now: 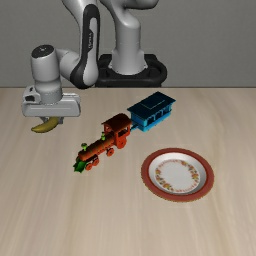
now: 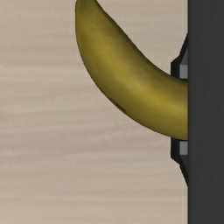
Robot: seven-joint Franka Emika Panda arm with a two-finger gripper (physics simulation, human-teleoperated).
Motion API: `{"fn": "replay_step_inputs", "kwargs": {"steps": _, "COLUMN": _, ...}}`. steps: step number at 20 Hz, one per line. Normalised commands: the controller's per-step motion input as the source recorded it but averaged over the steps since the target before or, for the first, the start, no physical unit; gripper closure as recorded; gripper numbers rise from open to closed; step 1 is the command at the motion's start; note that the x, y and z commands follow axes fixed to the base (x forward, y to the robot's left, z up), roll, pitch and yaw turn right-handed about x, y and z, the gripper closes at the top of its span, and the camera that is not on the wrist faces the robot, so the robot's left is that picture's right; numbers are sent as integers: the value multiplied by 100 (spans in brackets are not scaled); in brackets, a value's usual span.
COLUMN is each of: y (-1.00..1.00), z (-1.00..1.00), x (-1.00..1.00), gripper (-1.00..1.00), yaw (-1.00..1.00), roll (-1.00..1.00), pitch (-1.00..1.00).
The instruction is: Pick up the banana and put it on the plate
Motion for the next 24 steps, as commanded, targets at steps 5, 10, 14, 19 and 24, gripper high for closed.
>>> {"fn": "replay_step_inputs", "kwargs": {"steps": 5, "y": 0, "z": 100, "x": 0, "gripper": 100, "yaw": 0, "roll": 0, "pitch": 0}}
{"fn": "replay_step_inputs", "kwargs": {"steps": 10, "y": 0, "z": 100, "x": 0, "gripper": 100, "yaw": 0, "roll": 0, "pitch": 0}}
{"fn": "replay_step_inputs", "kwargs": {"steps": 14, "y": 0, "z": 100, "x": 0, "gripper": 100, "yaw": 0, "roll": 0, "pitch": 0}}
{"fn": "replay_step_inputs", "kwargs": {"steps": 19, "y": 0, "z": 40, "x": 60, "gripper": 100, "yaw": 0, "roll": 0, "pitch": 0}}
{"fn": "replay_step_inputs", "kwargs": {"steps": 24, "y": 0, "z": 0, "x": 100, "gripper": 100, "yaw": 0, "roll": 0, "pitch": 0}}
